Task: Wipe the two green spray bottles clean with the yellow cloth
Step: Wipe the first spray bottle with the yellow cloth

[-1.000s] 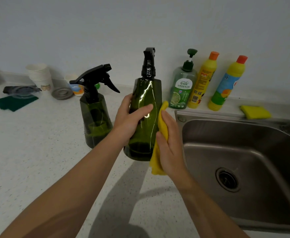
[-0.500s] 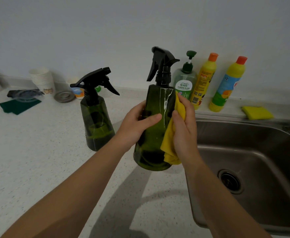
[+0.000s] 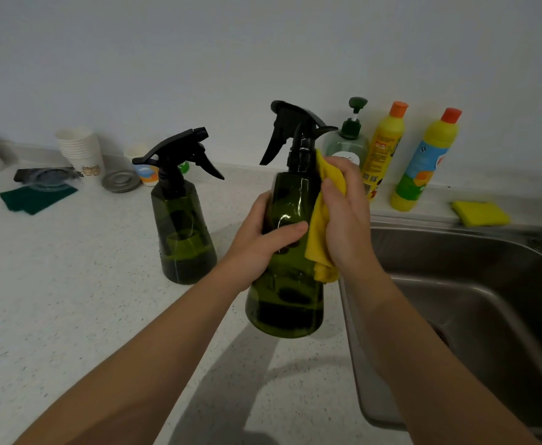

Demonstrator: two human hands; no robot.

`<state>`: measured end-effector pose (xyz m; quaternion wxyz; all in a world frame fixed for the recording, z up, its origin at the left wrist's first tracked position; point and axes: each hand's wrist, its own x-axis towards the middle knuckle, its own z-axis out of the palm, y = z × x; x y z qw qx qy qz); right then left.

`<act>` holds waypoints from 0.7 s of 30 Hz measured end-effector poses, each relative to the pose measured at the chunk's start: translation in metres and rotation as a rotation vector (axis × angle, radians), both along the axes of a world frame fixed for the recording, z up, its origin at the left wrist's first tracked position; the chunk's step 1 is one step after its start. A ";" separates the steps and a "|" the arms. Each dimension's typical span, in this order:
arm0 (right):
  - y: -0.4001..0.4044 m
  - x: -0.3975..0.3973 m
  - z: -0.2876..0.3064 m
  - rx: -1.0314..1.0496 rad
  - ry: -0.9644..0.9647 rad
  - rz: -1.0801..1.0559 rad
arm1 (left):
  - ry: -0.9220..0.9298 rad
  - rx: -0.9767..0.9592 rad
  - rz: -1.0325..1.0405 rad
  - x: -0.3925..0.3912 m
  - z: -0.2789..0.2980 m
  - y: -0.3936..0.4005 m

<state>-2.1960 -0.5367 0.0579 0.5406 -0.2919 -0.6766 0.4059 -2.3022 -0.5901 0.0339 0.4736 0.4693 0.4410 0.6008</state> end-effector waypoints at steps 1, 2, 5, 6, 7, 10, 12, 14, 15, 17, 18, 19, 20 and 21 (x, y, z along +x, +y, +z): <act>-0.001 -0.001 -0.003 0.032 -0.032 -0.004 | -0.015 -0.001 0.022 0.000 0.000 0.001; -0.003 -0.002 -0.008 0.068 -0.065 0.000 | -0.032 -0.005 0.052 0.000 0.000 0.001; -0.015 -0.006 -0.029 0.156 -0.161 0.044 | -0.095 -0.032 0.189 -0.003 0.001 0.004; -0.019 -0.006 -0.036 0.165 -0.174 0.050 | -0.115 -0.030 0.232 -0.005 0.001 0.005; -0.023 -0.005 -0.043 0.164 -0.178 0.053 | -0.124 -0.023 0.264 -0.006 0.003 0.006; -0.034 0.000 -0.063 0.137 -0.215 0.052 | -0.101 -0.007 0.332 -0.009 0.008 0.008; -0.042 0.002 -0.073 0.106 -0.234 0.056 | -0.105 -0.006 0.364 -0.011 0.010 0.010; -0.046 0.001 -0.078 0.105 -0.243 0.026 | -0.105 -0.008 0.374 -0.009 0.010 0.010; -0.045 -0.001 -0.077 0.118 -0.247 -0.002 | -0.090 -0.014 0.365 -0.007 0.010 0.010; -0.041 -0.005 -0.071 0.161 -0.247 -0.071 | -0.041 -0.038 0.317 -0.002 0.010 0.010; -0.037 -0.008 -0.066 0.174 -0.242 -0.106 | -0.014 -0.048 0.282 0.000 0.010 0.010; -0.033 -0.009 -0.061 0.171 -0.235 -0.132 | 0.005 -0.055 0.244 0.002 0.010 0.010; -0.030 -0.010 -0.057 0.160 -0.224 -0.146 | 0.017 -0.060 0.205 0.002 0.009 0.010; -0.027 -0.010 -0.053 0.150 -0.208 -0.150 | 0.023 -0.066 0.169 0.001 0.008 0.010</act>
